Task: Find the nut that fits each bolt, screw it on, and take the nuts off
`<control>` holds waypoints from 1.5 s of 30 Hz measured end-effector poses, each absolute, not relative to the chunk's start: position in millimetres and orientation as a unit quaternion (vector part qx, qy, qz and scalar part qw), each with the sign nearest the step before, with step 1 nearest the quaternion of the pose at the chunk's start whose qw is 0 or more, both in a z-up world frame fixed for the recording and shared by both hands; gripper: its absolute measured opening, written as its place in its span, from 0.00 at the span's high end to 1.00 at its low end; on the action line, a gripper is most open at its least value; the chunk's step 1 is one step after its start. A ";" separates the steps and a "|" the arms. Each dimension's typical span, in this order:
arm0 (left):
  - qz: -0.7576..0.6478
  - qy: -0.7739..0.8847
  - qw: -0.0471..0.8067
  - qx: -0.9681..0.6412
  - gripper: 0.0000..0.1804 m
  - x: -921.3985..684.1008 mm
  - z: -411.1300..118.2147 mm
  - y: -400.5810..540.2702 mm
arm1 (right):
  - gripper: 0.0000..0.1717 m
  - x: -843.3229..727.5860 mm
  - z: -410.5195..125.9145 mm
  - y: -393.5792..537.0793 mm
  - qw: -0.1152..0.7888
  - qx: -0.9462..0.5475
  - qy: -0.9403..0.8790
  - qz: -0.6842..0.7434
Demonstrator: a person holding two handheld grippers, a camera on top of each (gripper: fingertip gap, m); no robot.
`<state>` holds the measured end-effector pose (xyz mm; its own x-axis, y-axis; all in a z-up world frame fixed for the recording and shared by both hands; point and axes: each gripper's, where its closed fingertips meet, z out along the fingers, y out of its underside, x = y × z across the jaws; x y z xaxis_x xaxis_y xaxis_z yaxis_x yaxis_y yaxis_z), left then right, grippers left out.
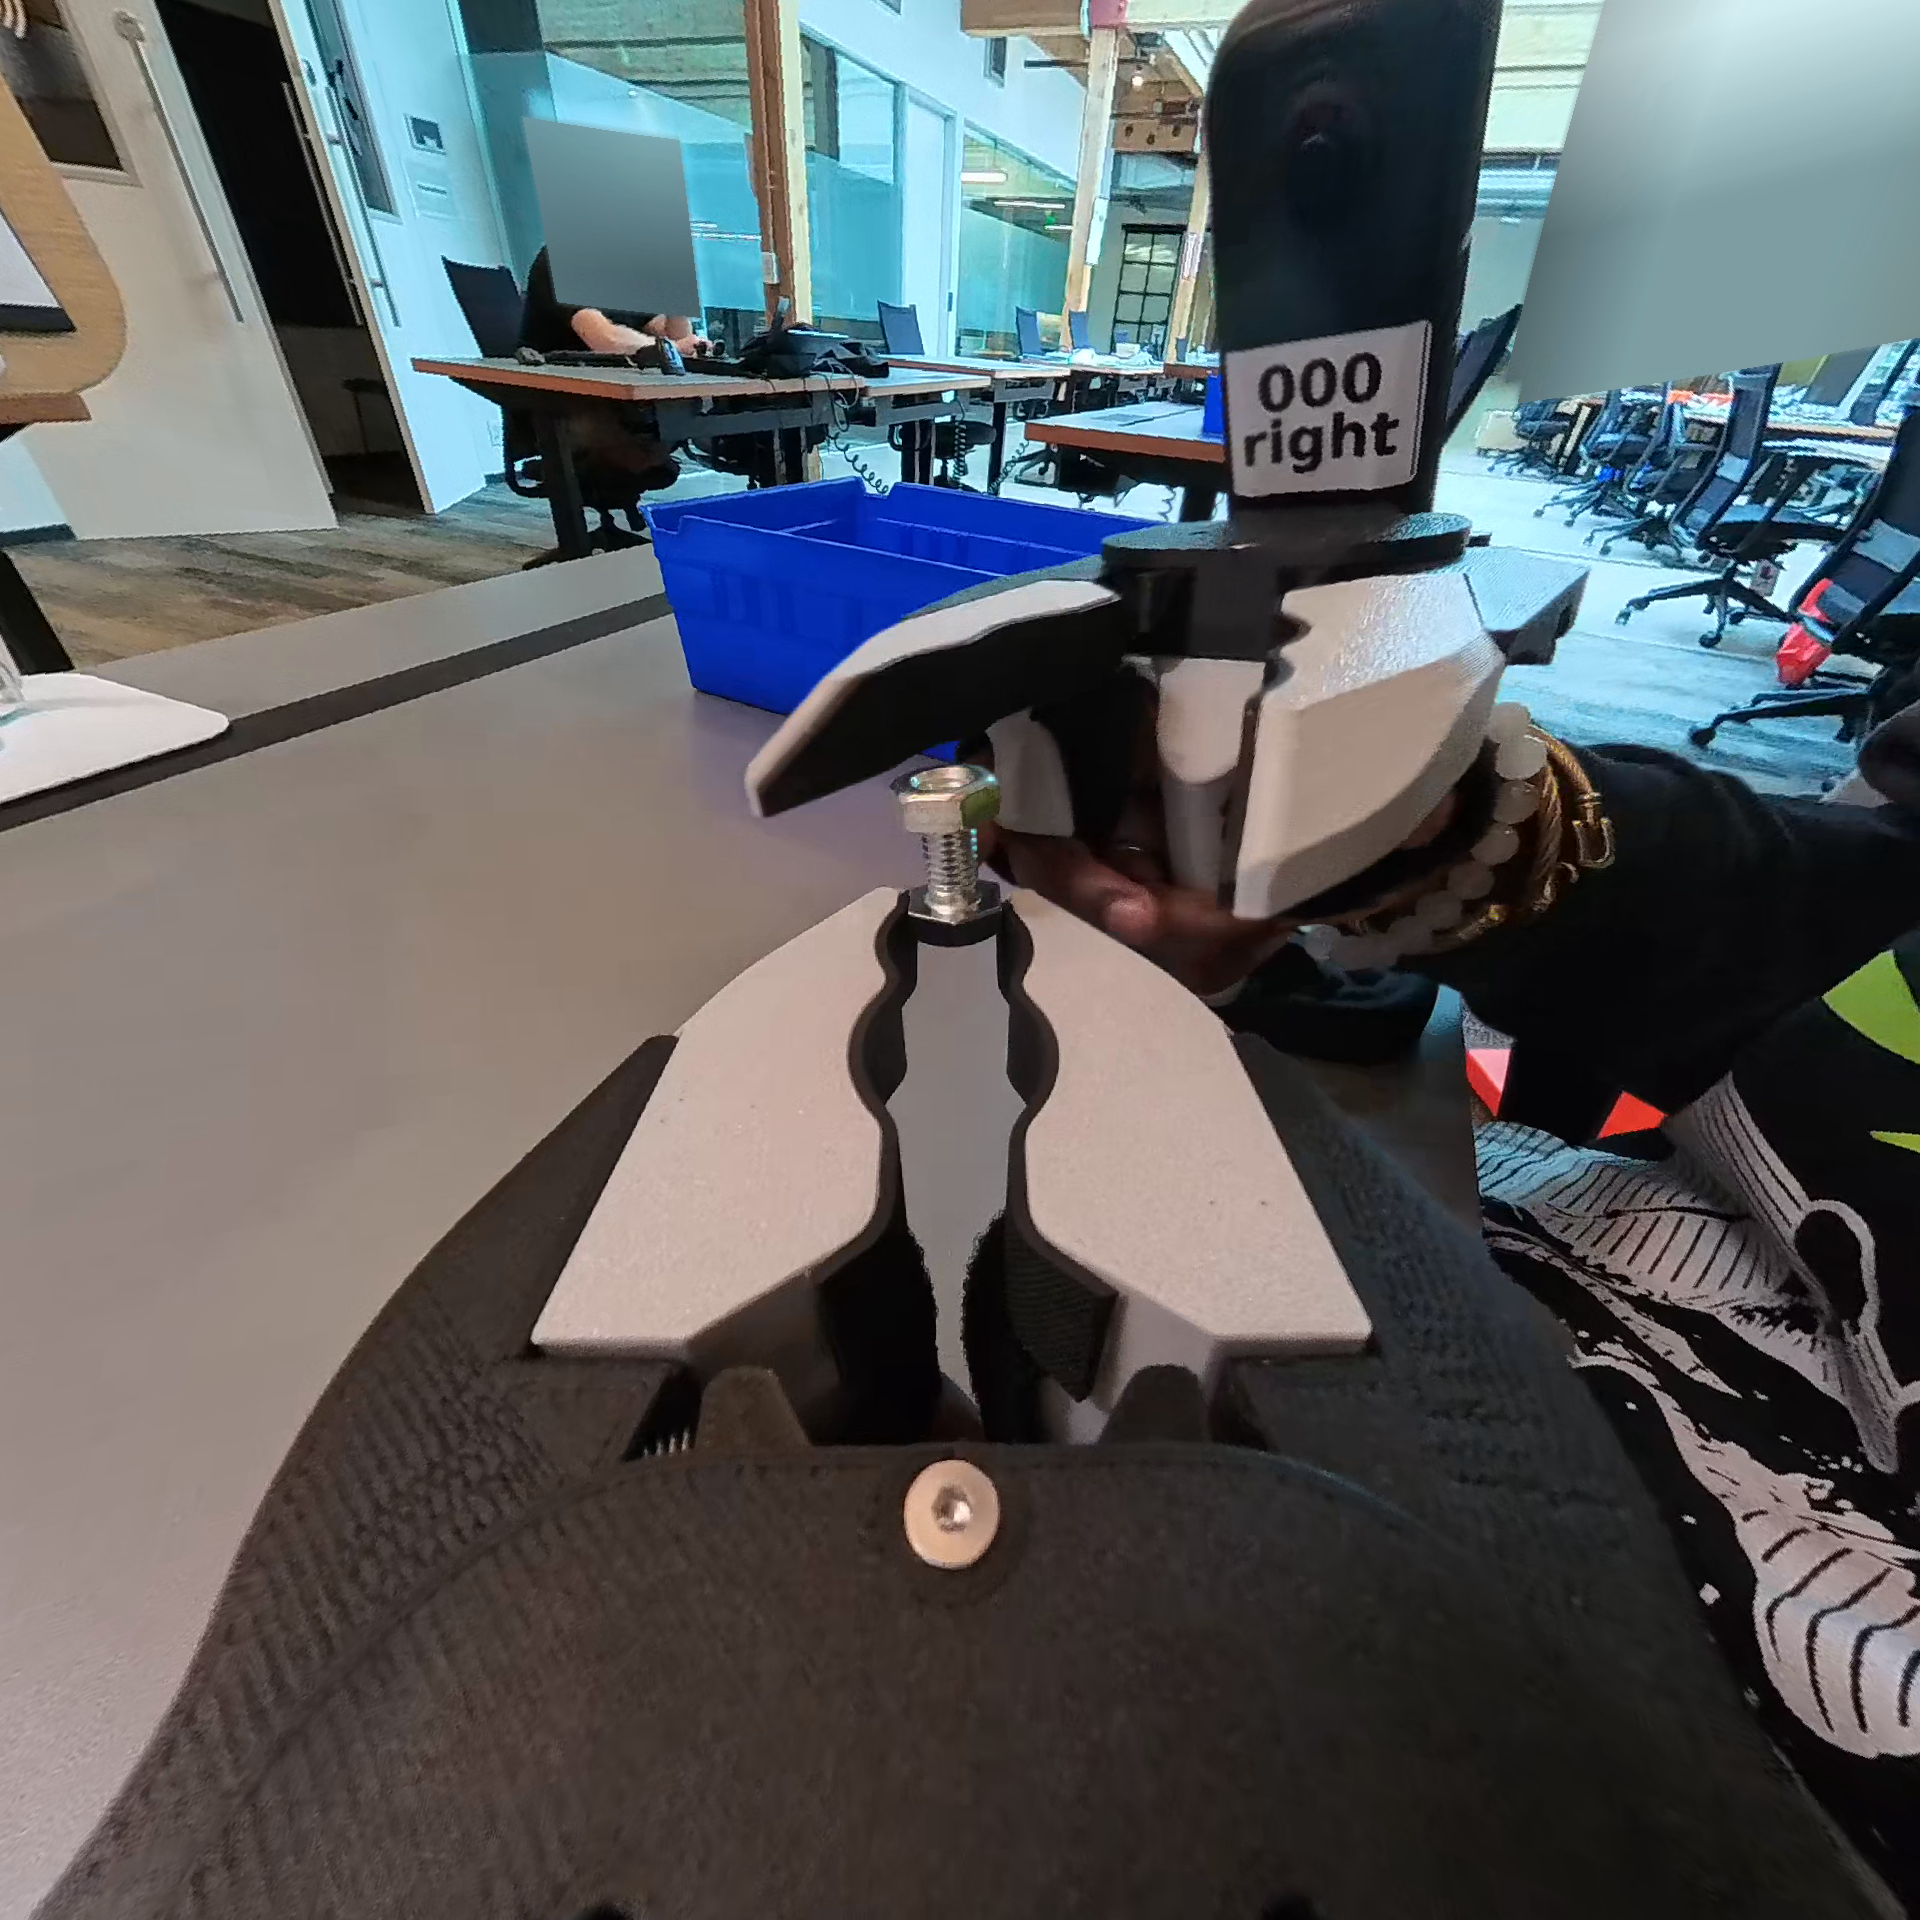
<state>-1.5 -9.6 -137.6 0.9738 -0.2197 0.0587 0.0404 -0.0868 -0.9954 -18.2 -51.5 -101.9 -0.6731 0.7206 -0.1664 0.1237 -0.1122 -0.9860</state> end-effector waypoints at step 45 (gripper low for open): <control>-0.086 0.074 0.665 -0.738 0.92 1.9 -141.6 -7.9 | 0.70 -15.9 -108.7 -54.6 0.239 -0.345 -0.618 0.665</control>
<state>1.9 -7.9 -141.6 0.9745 -0.2225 0.0287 0.0055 -0.1045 -0.9945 -15.9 -54.6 -108.7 -0.6484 0.7435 -0.1640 0.1083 -0.1232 -0.9865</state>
